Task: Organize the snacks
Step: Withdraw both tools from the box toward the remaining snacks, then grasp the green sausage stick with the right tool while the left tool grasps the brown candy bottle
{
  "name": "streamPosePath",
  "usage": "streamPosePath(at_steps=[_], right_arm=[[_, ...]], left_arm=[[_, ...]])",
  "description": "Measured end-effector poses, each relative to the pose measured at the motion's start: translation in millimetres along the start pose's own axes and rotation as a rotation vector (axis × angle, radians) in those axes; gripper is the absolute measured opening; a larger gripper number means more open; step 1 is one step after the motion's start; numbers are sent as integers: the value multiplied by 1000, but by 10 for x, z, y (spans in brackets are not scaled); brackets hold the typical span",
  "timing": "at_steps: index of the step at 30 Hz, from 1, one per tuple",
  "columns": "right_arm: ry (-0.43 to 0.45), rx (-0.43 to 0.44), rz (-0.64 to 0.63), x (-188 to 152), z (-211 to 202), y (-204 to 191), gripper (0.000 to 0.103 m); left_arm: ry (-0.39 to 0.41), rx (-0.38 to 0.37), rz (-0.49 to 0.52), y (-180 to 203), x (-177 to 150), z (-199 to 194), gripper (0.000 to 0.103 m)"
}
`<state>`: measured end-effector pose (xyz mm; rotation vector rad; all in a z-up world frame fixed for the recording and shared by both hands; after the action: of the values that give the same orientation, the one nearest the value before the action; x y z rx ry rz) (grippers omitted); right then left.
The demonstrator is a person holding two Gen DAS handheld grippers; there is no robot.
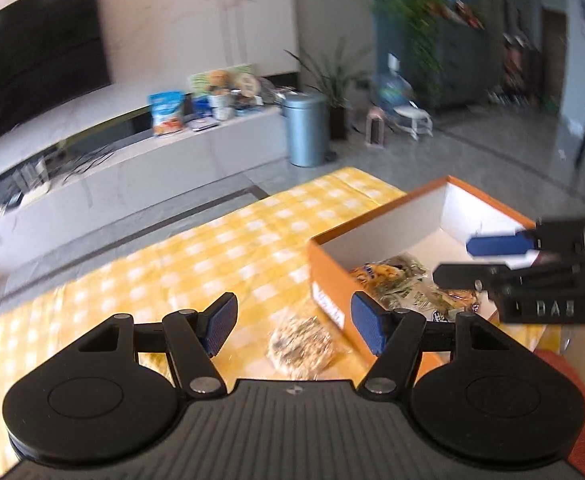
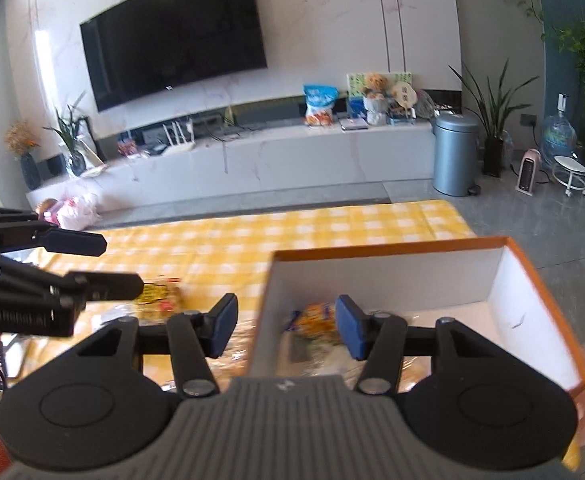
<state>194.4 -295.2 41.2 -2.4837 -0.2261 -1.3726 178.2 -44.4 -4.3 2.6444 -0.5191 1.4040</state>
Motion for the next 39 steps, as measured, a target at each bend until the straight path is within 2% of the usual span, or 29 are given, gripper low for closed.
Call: streamPosePath(at_steps=[5, 9, 11, 17, 22, 27, 33, 37, 39], right_arm=[[56, 37, -7, -287, -126, -431, 53], [70, 32, -29, -545, -148, -739, 49], [53, 18, -29, -697, -106, -848, 47], [-52, -40, 65, -1087, 135, -936, 44], [-114, -114, 175, -1324, 267, -879, 44], [-122, -167, 260, -1363, 388, -767, 44], [-118, -205, 363, -1333, 557, -693, 44], [-126, -214, 410, -1344, 689, -681, 37], [-136, -225, 427, -1357, 761, -677, 36]], left_arm=[[15, 36, -92, -261, -375, -234, 77], [24, 57, -151, -424, -649, -300, 75], [15, 51, -164, -483, -769, -292, 69], [6, 1, -187, -508, -1055, -157, 67], [8, -71, -95, -404, -1179, 61, 67], [-11, -109, 13, -284, -1176, 341, 64], [-63, -157, 63, -266, -1195, 691, 60], [-108, -169, 79, -285, -1208, 888, 53], [-120, -173, 87, -296, -1224, 952, 51]])
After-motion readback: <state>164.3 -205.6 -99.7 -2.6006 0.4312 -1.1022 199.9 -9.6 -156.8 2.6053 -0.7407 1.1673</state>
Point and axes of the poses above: each gripper's, at about its wrist camera, not at the fingertips, and z roughly the way its jaws point, y to its right, x to its top, the point moved 5 cm from there along z, roughly the way its jaws point, and after that the axes turned 3 degrees about y, right-handed, at the moved point
